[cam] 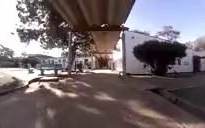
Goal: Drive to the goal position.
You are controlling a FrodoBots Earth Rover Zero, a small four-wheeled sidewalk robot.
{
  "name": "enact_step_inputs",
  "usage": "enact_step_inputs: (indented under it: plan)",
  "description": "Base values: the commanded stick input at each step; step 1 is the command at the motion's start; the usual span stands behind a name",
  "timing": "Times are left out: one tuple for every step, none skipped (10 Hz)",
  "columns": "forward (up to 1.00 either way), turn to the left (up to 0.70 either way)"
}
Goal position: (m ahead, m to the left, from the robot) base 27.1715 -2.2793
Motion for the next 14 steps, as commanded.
enact_step_inputs:
  plan:
    - [0.70, 0.35]
    - [0.70, 0.35]
    - [0.70, 0.00]
    - [0.70, 0.00]
    - [0.70, 0.00]
    - [0.70, 0.00]
    - [0.70, 0.00]
    - [0.70, 0.00]
    - [0.70, 0.00]
    - [0.70, 0.00]
    - [0.70, 0.00]
    - [0.70, 0.00]
    - [0.70, 0.00]
    - [0.70, 0.00]
